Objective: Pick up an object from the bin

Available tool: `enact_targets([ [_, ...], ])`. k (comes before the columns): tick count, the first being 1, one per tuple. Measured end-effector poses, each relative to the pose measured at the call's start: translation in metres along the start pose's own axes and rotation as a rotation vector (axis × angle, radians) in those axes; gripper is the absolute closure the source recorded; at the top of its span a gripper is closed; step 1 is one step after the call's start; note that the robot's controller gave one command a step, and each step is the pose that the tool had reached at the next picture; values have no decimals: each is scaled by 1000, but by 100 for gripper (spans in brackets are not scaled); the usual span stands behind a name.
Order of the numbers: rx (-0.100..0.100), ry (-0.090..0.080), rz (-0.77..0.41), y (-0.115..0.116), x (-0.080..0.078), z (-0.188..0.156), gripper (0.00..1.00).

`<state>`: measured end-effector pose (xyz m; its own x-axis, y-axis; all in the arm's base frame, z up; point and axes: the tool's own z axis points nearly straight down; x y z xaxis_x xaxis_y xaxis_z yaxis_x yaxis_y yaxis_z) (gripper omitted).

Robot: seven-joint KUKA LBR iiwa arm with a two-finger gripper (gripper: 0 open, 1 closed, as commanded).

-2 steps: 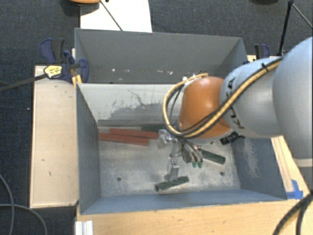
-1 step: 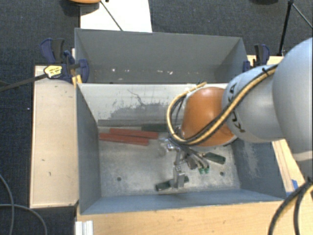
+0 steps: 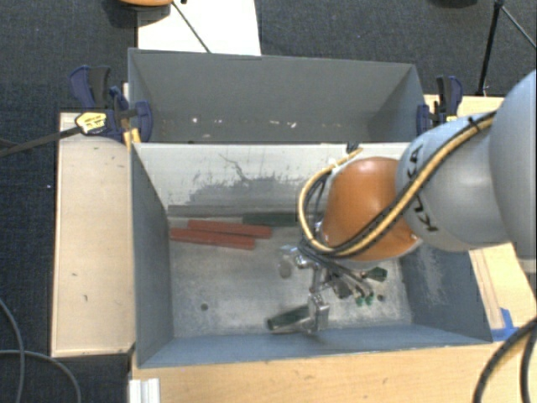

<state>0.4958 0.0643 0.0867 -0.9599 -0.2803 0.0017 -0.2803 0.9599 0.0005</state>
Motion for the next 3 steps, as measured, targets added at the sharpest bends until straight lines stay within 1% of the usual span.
enact_targets([
  [1,0,-3,-258,24,5,17,100],
  [2,0,-3,-257,24,5,17,100],
  [3,1,-4,-251,3,5,-120,100],
])
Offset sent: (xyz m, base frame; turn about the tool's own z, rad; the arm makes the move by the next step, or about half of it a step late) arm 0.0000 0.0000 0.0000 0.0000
